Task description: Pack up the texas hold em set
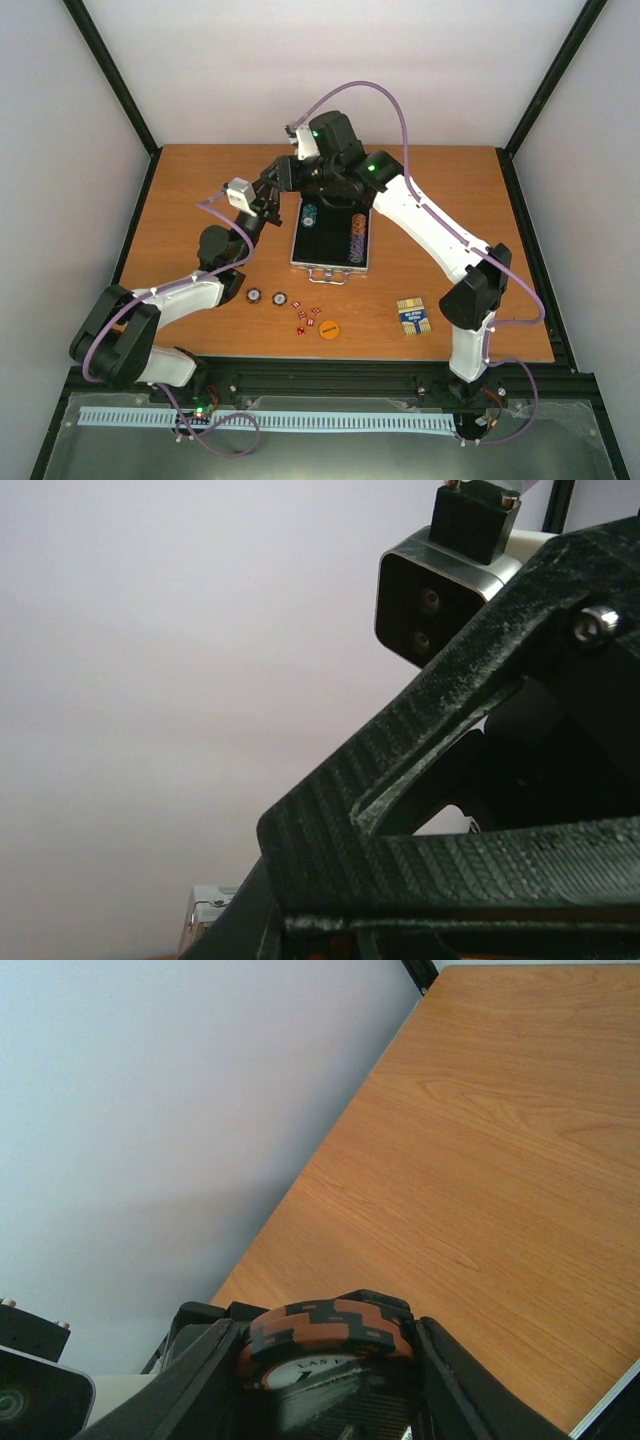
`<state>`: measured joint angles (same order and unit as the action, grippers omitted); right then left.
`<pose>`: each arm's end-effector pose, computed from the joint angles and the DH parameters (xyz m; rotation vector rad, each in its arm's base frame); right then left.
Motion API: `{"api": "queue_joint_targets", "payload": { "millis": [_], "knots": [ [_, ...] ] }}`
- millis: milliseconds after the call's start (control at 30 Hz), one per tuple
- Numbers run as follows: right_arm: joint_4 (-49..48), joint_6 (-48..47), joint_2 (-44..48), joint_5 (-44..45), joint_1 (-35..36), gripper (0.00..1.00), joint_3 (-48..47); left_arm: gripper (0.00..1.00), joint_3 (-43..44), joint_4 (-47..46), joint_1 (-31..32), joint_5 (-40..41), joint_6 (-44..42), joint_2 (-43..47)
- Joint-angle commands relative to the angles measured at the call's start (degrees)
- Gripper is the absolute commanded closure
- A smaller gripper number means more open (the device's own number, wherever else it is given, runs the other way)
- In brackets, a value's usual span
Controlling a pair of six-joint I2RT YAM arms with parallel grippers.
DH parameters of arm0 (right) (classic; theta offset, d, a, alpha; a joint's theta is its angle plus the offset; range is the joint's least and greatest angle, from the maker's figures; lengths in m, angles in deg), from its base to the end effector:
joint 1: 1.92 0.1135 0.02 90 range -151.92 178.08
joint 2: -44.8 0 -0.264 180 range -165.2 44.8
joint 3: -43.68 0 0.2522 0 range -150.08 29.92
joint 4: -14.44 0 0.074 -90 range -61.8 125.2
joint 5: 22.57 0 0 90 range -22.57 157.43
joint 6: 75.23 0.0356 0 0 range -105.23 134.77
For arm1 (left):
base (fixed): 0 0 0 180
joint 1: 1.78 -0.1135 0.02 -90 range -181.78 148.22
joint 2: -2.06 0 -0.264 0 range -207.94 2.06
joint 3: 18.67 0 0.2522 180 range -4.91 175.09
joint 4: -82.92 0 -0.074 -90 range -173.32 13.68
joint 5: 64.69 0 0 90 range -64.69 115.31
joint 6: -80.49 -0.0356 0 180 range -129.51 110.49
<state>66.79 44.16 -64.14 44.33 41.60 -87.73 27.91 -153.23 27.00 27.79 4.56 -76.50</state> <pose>0.3031 0.3071 0.4064 -0.5433 2.2102 1.1488 0.2475 -0.1342 0.2835 0.1111 1.1669 -0.6375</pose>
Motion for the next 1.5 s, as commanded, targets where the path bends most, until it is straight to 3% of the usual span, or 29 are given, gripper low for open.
{"api": "queue_joint_targets", "payload": {
  "millis": [0,267,367,467,667,867,1100,1467],
  "knots": [
    [6.7,-1.4,1.1,-0.5,0.7,0.87,3.2,0.99,2.9,-5.1,-1.8,-4.5,-3.1,1.9],
    [6.4,-1.5,2.2,0.0,0.6,0.87,4.5,0.99,2.9,-3.5,-2.5,-7.6,-2.3,2.4],
    [5.8,-1.7,2.6,-0.2,0.6,0.82,5.1,0.99,2.9,-0.5,-2.8,-9.4,-3.6,3.7],
    [5.1,-1.6,3.0,-0.7,0.6,0.73,5.6,0.99,2.5,1.7,-2.9,-11.2,-4.7,5.2],
    [4.7,-2.0,3.3,-0.8,0.6,0.41,5.9,0.99,1.2,5.6,-3.2,-13.2,-6.6,8.2],
    [4.4,-2.3,3.5,-0.1,0.6,0.27,5.6,0.99,0.1,6.8,-3.4,-13.8,-6.4,9.3],
    [3.5,-2.5,4.1,2.8,0.1,0.02,5.4,0.99,-0.4,9.7,-3.5,-17.3,-7.2,10.1],
    [-2.1,-2.3,7.5,4.5,-2.5,0.00,6.0,0.99,-0.5,21.7,-4.1,-22.4,-9.6,13.6]
  ]
}}
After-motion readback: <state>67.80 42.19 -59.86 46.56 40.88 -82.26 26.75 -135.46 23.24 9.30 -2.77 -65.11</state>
